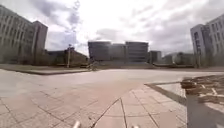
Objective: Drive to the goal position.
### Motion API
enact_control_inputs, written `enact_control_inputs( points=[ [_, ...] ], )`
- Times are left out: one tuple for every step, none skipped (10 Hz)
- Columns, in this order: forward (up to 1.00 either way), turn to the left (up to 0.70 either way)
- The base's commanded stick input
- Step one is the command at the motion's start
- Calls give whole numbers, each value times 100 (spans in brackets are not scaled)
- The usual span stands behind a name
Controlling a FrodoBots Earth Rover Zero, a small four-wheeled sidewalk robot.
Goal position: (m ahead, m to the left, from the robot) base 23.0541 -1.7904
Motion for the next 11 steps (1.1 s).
enact_control_inputs(
  points=[
    [70,0],
    [70,0],
    [70,0],
    [70,0],
    [70,0],
    [70,0],
    [70,0],
    [70,0],
    [70,0],
    [70,0],
    [70,0]
  ],
)
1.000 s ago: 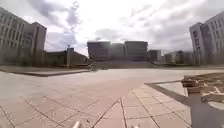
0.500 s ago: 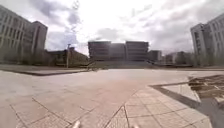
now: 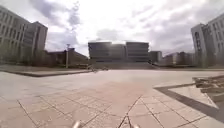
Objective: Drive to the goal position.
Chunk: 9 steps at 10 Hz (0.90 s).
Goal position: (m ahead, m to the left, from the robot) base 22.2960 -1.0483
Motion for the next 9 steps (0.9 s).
enact_control_inputs(
  points=[
    [70,0],
    [70,0],
    [70,0],
    [70,0],
    [70,0],
    [70,0],
    [70,0],
    [70,0],
    [70,0]
  ],
)
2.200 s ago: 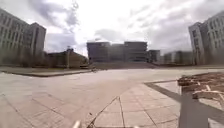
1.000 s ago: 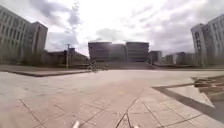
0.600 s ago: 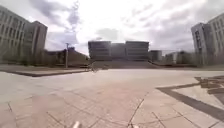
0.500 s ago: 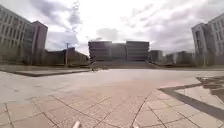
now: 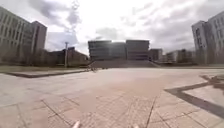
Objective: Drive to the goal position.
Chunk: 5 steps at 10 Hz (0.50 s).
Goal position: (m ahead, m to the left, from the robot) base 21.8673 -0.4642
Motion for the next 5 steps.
enact_control_inputs(
  points=[
    [70,0],
    [70,0],
    [70,0],
    [70,0],
    [70,0]
  ],
)
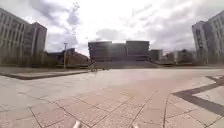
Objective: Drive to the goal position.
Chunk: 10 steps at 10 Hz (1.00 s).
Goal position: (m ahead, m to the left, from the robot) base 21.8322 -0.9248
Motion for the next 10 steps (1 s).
enact_control_inputs(
  points=[
    [70,0],
    [70,0],
    [70,0],
    [70,0],
    [70,0],
    [70,0],
    [70,0],
    [70,0],
    [70,0],
    [70,0]
  ],
)
